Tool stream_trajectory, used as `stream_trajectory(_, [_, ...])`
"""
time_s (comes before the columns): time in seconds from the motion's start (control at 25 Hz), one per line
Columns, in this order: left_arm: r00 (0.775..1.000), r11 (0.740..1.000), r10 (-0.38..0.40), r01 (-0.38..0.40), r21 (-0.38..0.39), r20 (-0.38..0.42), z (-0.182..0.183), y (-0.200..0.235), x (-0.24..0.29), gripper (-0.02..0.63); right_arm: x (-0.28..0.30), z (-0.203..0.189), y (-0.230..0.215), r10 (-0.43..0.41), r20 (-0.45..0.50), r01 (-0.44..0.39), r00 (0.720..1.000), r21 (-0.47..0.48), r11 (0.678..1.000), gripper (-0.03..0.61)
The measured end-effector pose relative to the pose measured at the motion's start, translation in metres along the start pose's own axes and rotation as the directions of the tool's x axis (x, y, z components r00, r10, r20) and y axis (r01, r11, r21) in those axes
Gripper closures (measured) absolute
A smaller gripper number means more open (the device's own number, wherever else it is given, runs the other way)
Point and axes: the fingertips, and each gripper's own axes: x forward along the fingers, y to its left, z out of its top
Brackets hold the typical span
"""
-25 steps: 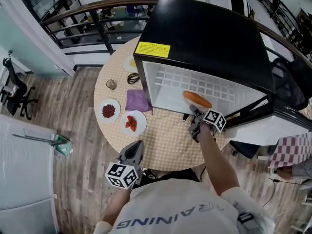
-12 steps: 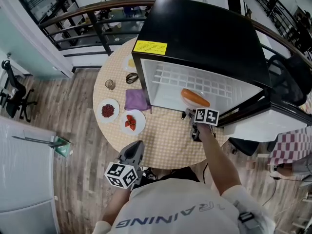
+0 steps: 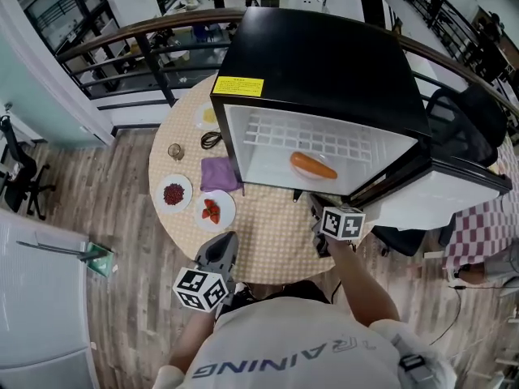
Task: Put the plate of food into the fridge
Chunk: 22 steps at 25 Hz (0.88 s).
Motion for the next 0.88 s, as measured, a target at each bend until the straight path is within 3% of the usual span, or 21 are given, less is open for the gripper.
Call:
stream_trajectory(0.24, [0.998,0.997,-0.065,0.065,0.049,0.010,0.013,-0.015,0.008,0.606,-0.052,0.008,0.029,0.036,0.129,-0.027,0.991,-0.064,0.998,0.557])
stream_trajectory(0.52, [0.986,0.984,-0.159,0.154,0.084,0.053,0.038,-0.040,0.012,0.606,-0.113,0.032,0.074,0.085,0.281,-0.044,0.956,-0.148,0.988,0.558])
stream_trajectory(0.72, [0.977,0.969,-0.203,0.191,0.156,0.064,0.050,-0.056,0.012,0.606,-0.145,0.039,0.098,0.113,0.336,-0.048,0.935,-0.194,0.980,0.558])
stream_trajectory(0.88, [0.973,0.965,-0.226,0.216,0.148,0.053,0.049,-0.058,0.015,0.606,-0.156,0.038,0.105,0.103,0.352,-0.025,0.930,-0.218,0.976,0.558])
